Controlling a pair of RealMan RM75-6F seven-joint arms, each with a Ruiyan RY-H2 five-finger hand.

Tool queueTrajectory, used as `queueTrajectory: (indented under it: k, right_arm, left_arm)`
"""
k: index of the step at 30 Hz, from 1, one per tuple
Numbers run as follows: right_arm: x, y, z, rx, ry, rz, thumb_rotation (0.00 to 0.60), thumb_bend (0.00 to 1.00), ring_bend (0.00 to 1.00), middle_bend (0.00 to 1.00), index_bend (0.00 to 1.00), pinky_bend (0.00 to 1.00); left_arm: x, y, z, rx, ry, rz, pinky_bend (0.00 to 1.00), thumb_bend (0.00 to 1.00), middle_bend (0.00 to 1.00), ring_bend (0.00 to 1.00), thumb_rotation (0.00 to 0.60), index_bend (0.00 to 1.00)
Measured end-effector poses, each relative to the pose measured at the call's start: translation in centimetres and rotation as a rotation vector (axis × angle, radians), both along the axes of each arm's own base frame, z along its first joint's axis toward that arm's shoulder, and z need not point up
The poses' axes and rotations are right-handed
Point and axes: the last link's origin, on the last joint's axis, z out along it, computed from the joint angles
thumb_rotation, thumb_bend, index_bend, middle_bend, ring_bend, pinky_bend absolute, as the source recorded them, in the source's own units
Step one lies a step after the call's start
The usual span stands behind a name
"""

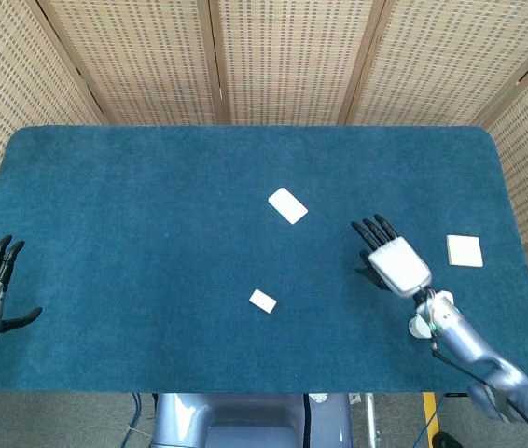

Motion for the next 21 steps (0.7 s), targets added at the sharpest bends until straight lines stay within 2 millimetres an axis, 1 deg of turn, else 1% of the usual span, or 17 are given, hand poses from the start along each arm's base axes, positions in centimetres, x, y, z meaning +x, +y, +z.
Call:
queueTrajectory:
  k: [1,4,7,8,9,10,11,13,14,15,17,21]
  right_arm:
    - [0.1,1.2,0.8,0.000,-0.007,0.037,0.600,0.57,0.00,0.08,0.69,0.00]
    - [0.1,3.6,3.0,-0.027,-0.024,0.104,0.600,0.57,0.00,0.09,0.69,0.00]
    - [-0.2,5.2,5.0,-0.076,-0.053,0.129,0.600,0.56,0.00,0.08,0.69,0.00]
    - [-0.5,5.8,5.9,-0.104,-0.070,0.124,0.600,0.54,0.00,0.07,0.65,0.00]
    - [-0.8,6.2,6.5,-0.127,-0.084,0.114,0.600,0.50,0.00,0.05,0.59,0.00]
    - [-1.1,6.6,7.2,-0.159,-0.105,0.095,0.600,0.42,0.00,0.02,0.46,0.00]
    - [-1.4,6.8,7.7,-0.184,-0.120,0.078,0.600,0.34,0.00,0.01,0.35,0.00]
    - [-2.3,7.3,8.7,-0.235,-0.150,0.022,0.600,0.13,0.00,0.00,0.10,0.00]
    - [-2.7,7.6,9.1,-0.254,-0.163,-0.008,0.600,0.06,0.00,0.00,0.03,0.00]
    - [-3.0,7.8,9.4,-0.271,-0.177,-0.040,0.600,0.03,0.00,0.00,0.01,0.00]
    - [-3.7,8.6,10.1,-0.300,-0.220,-0.116,0.600,0.00,0.00,0.00,0.00,0.00]
    - [-4.5,10.4,10.7,-0.315,-0.318,-0.239,0.600,0.00,0.00,0.00,0.00,0.00]
  left_arm:
    - [0.0,0.0,0.0,-0.001,0.000,-0.001,0.00,0.00,0.00,0.00,0.600,0.00]
    - [0.1,-0.2,0.0,-0.006,-0.004,-0.007,0.00,0.00,0.00,0.00,0.600,0.00]
    - [0.2,-0.4,-0.1,-0.013,-0.006,-0.014,0.00,0.00,0.00,0.00,0.600,0.00]
    - [0.2,-0.4,-0.1,-0.015,-0.007,-0.015,0.00,0.00,0.00,0.00,0.600,0.00]
    - [0.2,-0.5,0.0,-0.018,-0.009,-0.017,0.00,0.00,0.00,0.00,0.600,0.00]
    - [0.2,-0.6,0.0,-0.019,-0.011,-0.018,0.00,0.00,0.00,0.00,0.600,0.00]
    - [0.2,-0.6,0.1,-0.019,-0.013,-0.019,0.00,0.00,0.00,0.00,0.600,0.00]
    - [0.2,-0.8,0.2,-0.019,-0.017,-0.022,0.00,0.00,0.00,0.00,0.600,0.00]
    - [0.2,-0.8,0.2,-0.019,-0.019,-0.023,0.00,0.00,0.00,0.00,0.600,0.00]
    - [0.2,-0.9,0.3,-0.019,-0.022,-0.025,0.00,0.00,0.00,0.00,0.600,0.00]
    - [0.2,-1.1,0.5,-0.019,-0.026,-0.030,0.00,0.00,0.00,0.00,0.600,0.00]
    - [0.1,-1.3,0.9,-0.009,-0.032,-0.041,0.00,0.00,0.00,0.00,0.600,0.00]
